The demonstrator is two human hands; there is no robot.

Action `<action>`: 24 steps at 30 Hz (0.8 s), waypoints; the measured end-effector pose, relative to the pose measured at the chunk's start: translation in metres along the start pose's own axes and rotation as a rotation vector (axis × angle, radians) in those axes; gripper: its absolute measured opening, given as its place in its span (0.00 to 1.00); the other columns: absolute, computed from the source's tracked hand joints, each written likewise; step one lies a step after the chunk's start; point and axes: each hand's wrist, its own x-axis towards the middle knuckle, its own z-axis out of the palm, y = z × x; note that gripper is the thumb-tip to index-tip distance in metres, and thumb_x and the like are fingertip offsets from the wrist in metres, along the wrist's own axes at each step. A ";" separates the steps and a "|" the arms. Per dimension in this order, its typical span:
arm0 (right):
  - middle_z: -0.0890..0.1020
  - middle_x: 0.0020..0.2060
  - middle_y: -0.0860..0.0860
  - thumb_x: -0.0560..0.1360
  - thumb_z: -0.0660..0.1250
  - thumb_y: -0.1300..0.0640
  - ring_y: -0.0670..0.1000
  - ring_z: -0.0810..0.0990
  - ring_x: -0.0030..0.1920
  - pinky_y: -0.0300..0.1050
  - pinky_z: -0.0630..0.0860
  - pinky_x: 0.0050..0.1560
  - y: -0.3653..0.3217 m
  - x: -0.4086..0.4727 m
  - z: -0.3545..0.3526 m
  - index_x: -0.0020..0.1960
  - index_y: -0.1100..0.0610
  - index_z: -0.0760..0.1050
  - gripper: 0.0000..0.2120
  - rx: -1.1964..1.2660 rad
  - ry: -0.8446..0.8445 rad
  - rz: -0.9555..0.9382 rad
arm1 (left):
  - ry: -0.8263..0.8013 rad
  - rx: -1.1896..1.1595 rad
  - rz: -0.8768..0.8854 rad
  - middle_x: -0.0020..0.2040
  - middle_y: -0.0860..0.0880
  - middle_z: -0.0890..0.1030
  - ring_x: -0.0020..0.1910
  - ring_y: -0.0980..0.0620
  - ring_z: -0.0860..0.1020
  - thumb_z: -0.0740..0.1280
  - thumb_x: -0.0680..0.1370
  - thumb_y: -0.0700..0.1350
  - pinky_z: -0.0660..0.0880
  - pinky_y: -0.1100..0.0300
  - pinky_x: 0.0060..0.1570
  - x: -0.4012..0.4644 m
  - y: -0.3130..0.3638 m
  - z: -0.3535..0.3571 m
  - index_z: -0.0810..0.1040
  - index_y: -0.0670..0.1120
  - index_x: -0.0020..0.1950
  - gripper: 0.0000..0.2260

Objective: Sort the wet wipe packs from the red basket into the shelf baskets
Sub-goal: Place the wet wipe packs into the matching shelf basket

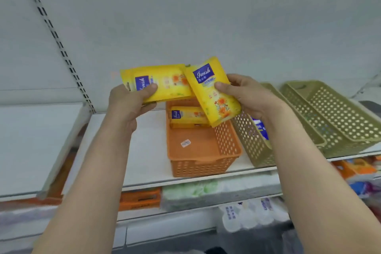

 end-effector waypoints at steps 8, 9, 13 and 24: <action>0.77 0.53 0.46 0.72 0.73 0.42 0.50 0.77 0.53 0.46 0.75 0.54 0.030 0.072 0.021 0.60 0.52 0.76 0.22 -1.089 -0.348 0.033 | 0.271 -0.125 0.057 0.46 0.51 0.81 0.44 0.51 0.81 0.75 0.73 0.40 0.81 0.59 0.39 0.002 -0.025 -0.002 0.75 0.49 0.45 0.09; 0.76 0.55 0.46 0.72 0.73 0.42 0.50 0.77 0.53 0.46 0.75 0.54 0.034 0.080 0.027 0.63 0.52 0.76 0.24 -1.148 -0.396 0.030 | 0.289 -0.123 0.060 0.47 0.50 0.81 0.44 0.51 0.81 0.74 0.73 0.40 0.81 0.58 0.40 0.001 -0.028 -0.001 0.74 0.50 0.45 0.10; 0.78 0.63 0.52 0.75 0.71 0.45 0.54 0.79 0.56 0.49 0.77 0.57 0.059 0.096 0.045 0.68 0.52 0.74 0.24 -1.191 -0.497 0.023 | 0.291 -0.109 0.063 0.47 0.50 0.82 0.43 0.52 0.82 0.75 0.73 0.40 0.81 0.59 0.38 0.003 -0.036 -0.003 0.76 0.50 0.47 0.10; 0.81 0.37 0.44 0.67 0.78 0.44 0.46 0.80 0.36 0.47 0.77 0.42 0.086 0.099 0.054 0.46 0.46 0.80 0.12 -1.221 -0.604 -0.053 | 0.222 -0.015 0.034 0.52 0.47 0.82 0.46 0.50 0.82 0.76 0.72 0.44 0.82 0.57 0.40 0.019 -0.043 0.000 0.78 0.42 0.60 0.19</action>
